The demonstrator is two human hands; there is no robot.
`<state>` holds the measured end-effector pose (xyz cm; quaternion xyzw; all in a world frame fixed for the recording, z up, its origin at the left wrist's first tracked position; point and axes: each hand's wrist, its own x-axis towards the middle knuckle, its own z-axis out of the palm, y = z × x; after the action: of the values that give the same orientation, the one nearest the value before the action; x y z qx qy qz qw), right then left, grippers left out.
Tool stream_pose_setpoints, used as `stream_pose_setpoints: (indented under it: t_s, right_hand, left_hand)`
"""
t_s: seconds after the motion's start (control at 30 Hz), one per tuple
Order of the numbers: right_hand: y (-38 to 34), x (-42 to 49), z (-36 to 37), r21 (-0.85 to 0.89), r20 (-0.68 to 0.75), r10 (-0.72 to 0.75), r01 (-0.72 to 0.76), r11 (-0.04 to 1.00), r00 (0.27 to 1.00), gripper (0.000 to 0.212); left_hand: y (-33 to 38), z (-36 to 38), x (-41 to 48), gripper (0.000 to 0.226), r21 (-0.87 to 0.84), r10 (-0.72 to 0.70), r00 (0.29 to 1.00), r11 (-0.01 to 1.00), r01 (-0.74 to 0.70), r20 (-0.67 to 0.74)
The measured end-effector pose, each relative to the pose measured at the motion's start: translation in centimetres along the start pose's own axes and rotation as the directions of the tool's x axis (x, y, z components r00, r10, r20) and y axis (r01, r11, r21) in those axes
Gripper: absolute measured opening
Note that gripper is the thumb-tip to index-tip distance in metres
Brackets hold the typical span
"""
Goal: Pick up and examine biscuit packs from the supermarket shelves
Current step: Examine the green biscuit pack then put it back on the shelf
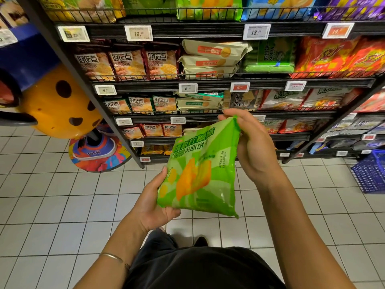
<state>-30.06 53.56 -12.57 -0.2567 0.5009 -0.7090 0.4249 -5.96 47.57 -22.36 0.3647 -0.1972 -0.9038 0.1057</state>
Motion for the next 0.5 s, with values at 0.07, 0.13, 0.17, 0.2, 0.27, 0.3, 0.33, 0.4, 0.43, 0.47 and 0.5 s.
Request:
stream_pose_setpoints:
  t_s: [0.07, 0.13, 0.17, 0.2, 0.27, 0.3, 0.33, 0.4, 0.43, 0.47, 0.5]
  right_hand:
    - [0.6, 0.3, -0.3, 0.029, -0.066, 0.042, -0.04, 0.999, 0.997, 0.027]
    - [1.1, 0.6, -0.7, -0.003, -0.12, 0.073, -0.074, 0.997, 0.99, 0.025]
    - [1.3, 0.8, -1.0, -0.019, -0.149, 0.087, -0.09, 0.996, 0.985, 0.024]
    - [1.4, 1.0, -1.4, -0.019, -0.178, 0.102, -0.107, 0.994, 0.979, 0.024]
    - [1.8, 1.3, -2.3, -0.016, -0.233, 0.127, -0.135, 0.991, 0.964, 0.027]
    - [2.0, 1.4, -2.8, -0.026, -0.255, 0.139, -0.15, 0.988, 0.957, 0.027]
    - [2.2, 1.5, -3.2, -0.04, -0.276, 0.153, -0.17, 0.985, 0.949, 0.025]
    - [2.8, 1.8, -3.9, -0.065, -0.329, 0.194, -0.227, 0.972, 0.924, 0.021]
    - [3.1, 1.8, -4.1, -0.072, -0.353, 0.222, -0.263, 0.962, 0.909, 0.021]
    - [3.4, 1.8, -4.1, -0.072, -0.369, 0.252, -0.298, 0.952, 0.894, 0.022]
    - [3.7, 1.7, -4.1, -0.065, -0.377, 0.28, -0.326, 0.943, 0.883, 0.023]
  left_hand:
    - [0.3, 0.0, 0.0, 0.055, 0.002, 0.031, 0.999, 1.0, -0.031, -0.016]
    - [0.9, -0.1, -0.2, 0.053, 0.044, 0.066, 0.998, 0.997, -0.065, -0.01]
    - [1.3, 0.0, -0.4, 0.051, 0.066, 0.087, 0.996, 0.994, -0.086, -0.003]
    - [1.7, 0.2, -0.6, 0.049, 0.083, 0.107, 0.994, 0.991, -0.106, -0.002]
    - [2.5, 0.5, -1.2, 0.045, 0.126, 0.145, 0.989, 0.981, -0.146, 0.019]
    - [3.0, 0.6, -1.5, 0.046, 0.14, 0.152, 0.987, 0.978, -0.157, 0.046]
    - [3.4, 0.8, -1.7, 0.048, 0.147, 0.153, 0.985, 0.976, -0.163, 0.077]
    - [4.1, 0.9, -2.2, 0.056, 0.158, 0.146, 0.979, 0.973, -0.168, 0.141]
    - [4.5, 0.9, -2.4, 0.061, 0.158, 0.136, 0.977, 0.974, -0.162, 0.164]
    - [4.7, 1.0, -2.5, 0.066, 0.15, 0.13, 0.975, 0.976, -0.157, 0.178]
    - [5.0, 1.1, -2.6, 0.069, 0.143, 0.128, 0.975, 0.977, -0.155, 0.182]
